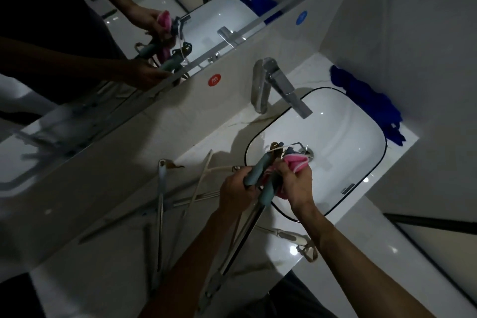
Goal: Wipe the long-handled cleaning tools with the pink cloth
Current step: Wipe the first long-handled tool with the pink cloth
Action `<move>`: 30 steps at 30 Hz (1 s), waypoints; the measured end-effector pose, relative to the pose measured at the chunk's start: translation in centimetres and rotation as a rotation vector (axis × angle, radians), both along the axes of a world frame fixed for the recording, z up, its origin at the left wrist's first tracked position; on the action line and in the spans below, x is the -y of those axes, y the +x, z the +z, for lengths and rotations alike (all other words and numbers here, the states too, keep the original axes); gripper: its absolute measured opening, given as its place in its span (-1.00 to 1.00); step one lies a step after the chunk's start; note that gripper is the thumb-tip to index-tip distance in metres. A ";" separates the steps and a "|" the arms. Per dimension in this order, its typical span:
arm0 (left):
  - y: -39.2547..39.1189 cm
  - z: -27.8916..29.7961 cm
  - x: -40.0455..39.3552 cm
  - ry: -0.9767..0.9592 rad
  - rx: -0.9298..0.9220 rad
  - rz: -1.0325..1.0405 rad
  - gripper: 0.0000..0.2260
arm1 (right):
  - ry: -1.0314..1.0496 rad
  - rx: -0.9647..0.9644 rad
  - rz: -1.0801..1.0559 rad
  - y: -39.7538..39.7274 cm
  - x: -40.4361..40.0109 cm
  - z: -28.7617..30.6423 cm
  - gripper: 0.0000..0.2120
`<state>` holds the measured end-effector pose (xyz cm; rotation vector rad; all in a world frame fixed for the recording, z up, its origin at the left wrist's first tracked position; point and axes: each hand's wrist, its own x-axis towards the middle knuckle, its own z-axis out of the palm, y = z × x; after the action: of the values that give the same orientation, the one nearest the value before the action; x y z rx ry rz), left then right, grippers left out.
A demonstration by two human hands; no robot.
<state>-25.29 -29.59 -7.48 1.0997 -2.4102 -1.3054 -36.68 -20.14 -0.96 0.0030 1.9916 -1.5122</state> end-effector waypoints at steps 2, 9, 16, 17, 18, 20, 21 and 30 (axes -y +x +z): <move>0.5 0.5 0.5 0.128 0.040 -0.034 -0.68 | -0.035 0.003 -0.017 -0.2 0.4 0.5 -0.90; 2.3 3.0 3.1 0.292 0.132 -0.039 -0.78 | -0.098 -0.147 -0.032 -0.1 2.3 4.1 -0.85; 3.0 5.9 3.6 0.083 0.176 0.179 -0.75 | -0.193 -0.186 0.040 0.4 3.2 7.7 -0.86; 2.9 6.2 3.5 0.078 0.176 0.193 -0.77 | -0.195 -0.205 0.055 0.8 3.2 8.0 -0.86; 2.8 6.6 3.3 0.075 0.171 0.201 -0.80 | -0.205 -0.217 0.072 1.2 3.3 8.5 -0.83; 2.6 7.5 3.0 0.063 0.135 0.218 -0.81 | -0.208 -0.233 0.104 1.8 3.5 8.9 -0.75; 2.5 7.9 2.9 0.056 0.099 0.234 -0.82 | -0.211 -0.239 0.117 2.2 3.6 9.2 -0.73; 3.1 15.3 1.9 0.225 -0.348 0.162 -0.70 | -0.341 -0.265 0.200 4.4 3.9 12.4 -0.79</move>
<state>-22.16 -31.53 7.87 0.9961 -1.9228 -1.5885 -32.26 -24.04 11.39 -0.5471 1.8354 -1.7690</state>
